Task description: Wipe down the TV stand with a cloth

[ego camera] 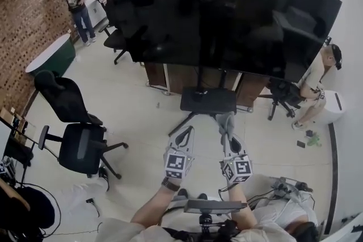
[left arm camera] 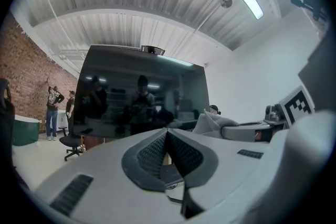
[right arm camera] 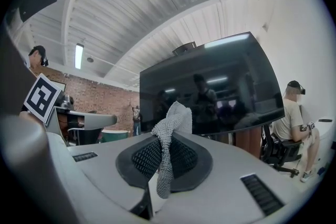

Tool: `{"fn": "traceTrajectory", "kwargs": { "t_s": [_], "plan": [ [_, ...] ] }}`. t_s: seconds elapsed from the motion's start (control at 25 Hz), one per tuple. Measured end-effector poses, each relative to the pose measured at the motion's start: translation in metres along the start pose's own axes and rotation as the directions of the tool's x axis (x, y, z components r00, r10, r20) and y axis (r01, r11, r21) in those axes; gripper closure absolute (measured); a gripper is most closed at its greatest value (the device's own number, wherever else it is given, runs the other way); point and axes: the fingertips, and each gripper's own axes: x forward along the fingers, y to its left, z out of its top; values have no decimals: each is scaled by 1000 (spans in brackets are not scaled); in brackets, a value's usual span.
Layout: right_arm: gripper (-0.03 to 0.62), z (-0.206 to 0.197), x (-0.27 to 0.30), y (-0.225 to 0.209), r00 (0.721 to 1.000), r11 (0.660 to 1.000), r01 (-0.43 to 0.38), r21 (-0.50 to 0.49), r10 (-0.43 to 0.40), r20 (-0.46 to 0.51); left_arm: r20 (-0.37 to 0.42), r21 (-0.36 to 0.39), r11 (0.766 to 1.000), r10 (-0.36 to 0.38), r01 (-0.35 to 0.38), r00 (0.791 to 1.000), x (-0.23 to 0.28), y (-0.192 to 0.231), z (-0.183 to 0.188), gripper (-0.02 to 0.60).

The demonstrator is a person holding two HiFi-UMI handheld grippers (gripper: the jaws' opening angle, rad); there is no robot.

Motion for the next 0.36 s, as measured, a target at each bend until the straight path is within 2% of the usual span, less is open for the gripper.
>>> {"fn": "traceTrajectory", "kwargs": {
  "t_s": [0.36],
  "plan": [
    [568, -7, -13, 30, 1000, 1000, -11, 24, 12, -26, -33, -37, 999, 21, -22, 999, -36, 8, -13, 572]
  ]
}}
